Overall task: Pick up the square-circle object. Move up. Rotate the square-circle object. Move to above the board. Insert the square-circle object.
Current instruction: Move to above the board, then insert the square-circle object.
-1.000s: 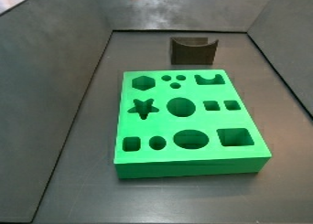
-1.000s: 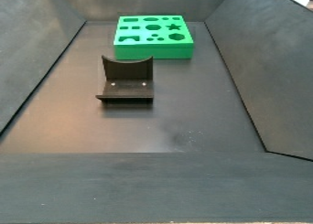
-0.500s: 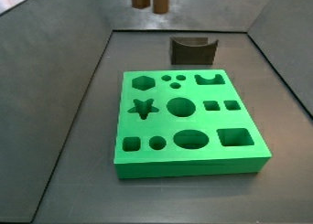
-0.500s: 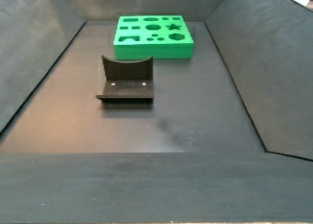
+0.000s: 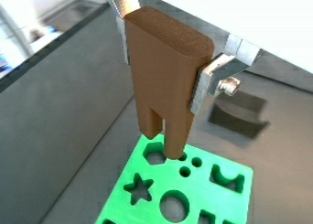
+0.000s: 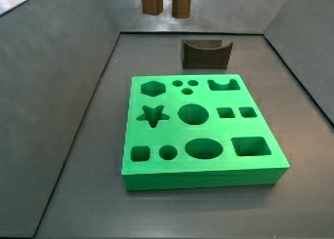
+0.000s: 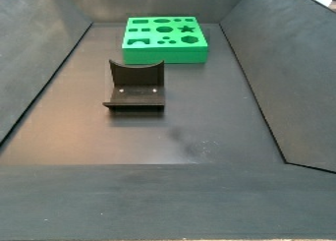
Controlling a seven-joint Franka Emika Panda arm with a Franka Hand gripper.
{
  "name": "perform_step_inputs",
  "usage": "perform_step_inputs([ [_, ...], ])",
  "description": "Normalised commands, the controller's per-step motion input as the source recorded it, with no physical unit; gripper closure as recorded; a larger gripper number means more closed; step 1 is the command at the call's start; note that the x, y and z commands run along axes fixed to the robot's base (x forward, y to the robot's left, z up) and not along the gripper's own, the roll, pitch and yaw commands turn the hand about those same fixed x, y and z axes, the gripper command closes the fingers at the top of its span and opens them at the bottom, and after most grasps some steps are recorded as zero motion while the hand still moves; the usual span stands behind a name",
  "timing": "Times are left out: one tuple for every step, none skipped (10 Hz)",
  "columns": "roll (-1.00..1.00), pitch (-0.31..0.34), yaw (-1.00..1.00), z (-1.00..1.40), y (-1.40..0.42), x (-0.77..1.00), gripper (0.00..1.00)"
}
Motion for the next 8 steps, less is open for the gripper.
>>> perform_step_inputs([
  [0.11, 0.226, 1.00, 0.02, -0.06, 0.08, 1.00],
  [0.12, 0.231, 0.82, 0.03, -0.05, 0.08, 1.00],
  [0.12, 0.202, 0.57, 0.03, -0.04, 0.09, 1.00],
  [0.11, 0.155, 0.30, 0.02, -0.04, 0.08, 1.00],
  [0.09, -0.264, 0.43, -0.49, -0.80, -0.09, 1.00],
  [0.08, -0.274, 0.43, -0.48, -0.81, -0.07, 1.00],
  [0.09, -0.280, 0.43, -0.48, -0.80, -0.07, 1.00],
  [0.09, -0.274, 0.44, -0.49, -0.79, -0.08, 1.00],
])
